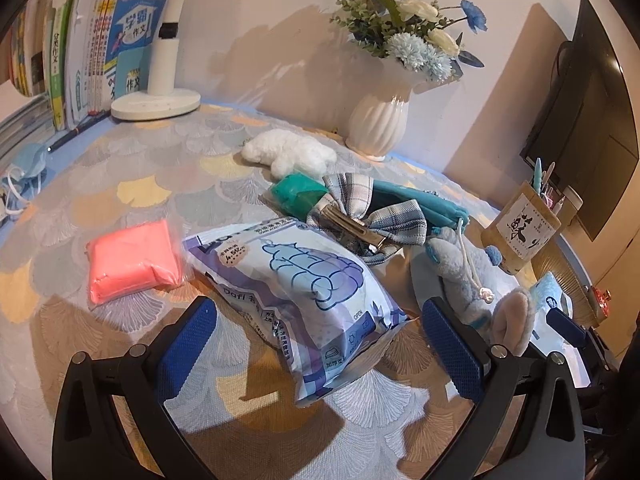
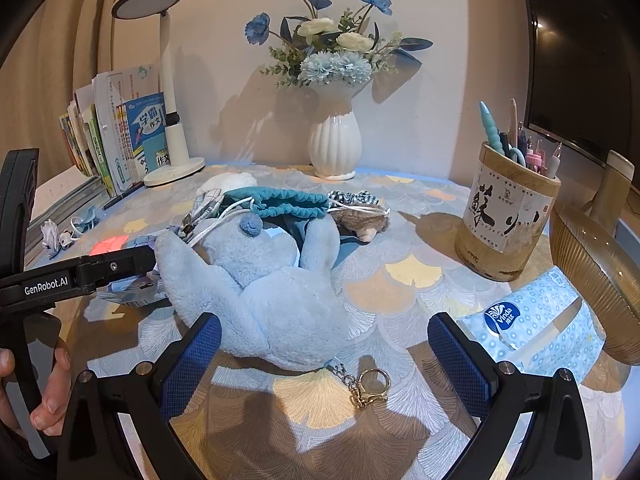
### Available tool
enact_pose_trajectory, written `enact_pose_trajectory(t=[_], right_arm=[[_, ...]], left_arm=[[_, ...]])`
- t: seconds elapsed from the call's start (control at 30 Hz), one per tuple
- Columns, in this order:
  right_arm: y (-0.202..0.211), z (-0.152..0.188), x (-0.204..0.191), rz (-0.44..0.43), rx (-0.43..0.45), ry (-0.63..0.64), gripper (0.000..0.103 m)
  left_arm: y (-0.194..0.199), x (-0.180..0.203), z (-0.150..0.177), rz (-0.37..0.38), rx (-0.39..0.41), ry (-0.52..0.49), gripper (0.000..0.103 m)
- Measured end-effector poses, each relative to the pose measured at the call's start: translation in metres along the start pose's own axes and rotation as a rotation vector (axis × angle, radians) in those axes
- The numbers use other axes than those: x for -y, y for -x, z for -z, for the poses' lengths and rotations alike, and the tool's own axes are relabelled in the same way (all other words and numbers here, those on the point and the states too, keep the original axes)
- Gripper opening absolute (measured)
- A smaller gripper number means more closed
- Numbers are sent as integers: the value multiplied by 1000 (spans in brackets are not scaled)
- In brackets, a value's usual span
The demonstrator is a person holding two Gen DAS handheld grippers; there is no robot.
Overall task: Organize soft objects
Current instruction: 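Position the left tool at the snack bag and the right tool at the bunny, then grasp the snack bag with the left tool while the right tool grasps the bunny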
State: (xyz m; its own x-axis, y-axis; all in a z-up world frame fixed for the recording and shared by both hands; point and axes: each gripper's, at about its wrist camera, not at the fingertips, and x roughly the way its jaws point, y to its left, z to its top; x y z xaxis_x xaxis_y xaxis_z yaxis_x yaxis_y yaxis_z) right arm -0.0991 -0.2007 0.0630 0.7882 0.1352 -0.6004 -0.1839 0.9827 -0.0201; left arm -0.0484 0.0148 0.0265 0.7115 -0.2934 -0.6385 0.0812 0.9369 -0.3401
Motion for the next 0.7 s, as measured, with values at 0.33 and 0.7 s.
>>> enact_pose_trajectory(t=[0.33,0.7], right_arm=[[0,1,-2,-2,0,4,103],[-2,1,1,-25,-6,-6,103]], left_arm=[[-1,-5,0,12,-3,35,102],[-1,-4,1,12,1,40,102]])
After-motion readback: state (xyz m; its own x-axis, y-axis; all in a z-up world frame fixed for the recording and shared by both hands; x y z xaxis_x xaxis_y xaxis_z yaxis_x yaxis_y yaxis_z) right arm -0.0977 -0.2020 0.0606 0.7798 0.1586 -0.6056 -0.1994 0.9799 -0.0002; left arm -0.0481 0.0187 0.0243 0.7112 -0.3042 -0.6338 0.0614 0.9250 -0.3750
